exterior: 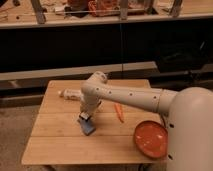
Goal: Place the eraser on the white sponge
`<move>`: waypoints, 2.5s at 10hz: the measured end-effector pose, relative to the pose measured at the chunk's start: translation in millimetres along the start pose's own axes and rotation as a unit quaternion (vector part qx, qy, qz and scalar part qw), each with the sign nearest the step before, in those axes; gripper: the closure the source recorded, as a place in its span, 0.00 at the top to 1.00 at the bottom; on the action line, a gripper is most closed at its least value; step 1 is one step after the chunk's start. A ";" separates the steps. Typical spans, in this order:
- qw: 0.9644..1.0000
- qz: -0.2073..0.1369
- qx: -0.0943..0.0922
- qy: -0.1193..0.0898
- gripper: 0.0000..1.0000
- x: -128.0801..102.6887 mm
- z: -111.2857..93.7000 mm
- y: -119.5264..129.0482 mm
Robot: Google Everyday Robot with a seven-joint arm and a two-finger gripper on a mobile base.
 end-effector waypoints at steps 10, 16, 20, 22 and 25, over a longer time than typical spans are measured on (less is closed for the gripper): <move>1.000 -0.017 0.003 -0.012 0.28 -7.9 5.5 -0.5; 1.000 -0.023 0.003 -0.016 0.40 -9.5 6.8 -1.1; 0.999 -0.027 0.004 -0.017 0.65 -10.5 6.5 -1.8; 0.999 -0.031 0.004 -0.018 0.58 -11.0 7.3 -1.4; 0.999 -0.032 0.004 -0.018 0.42 -11.3 7.0 -1.7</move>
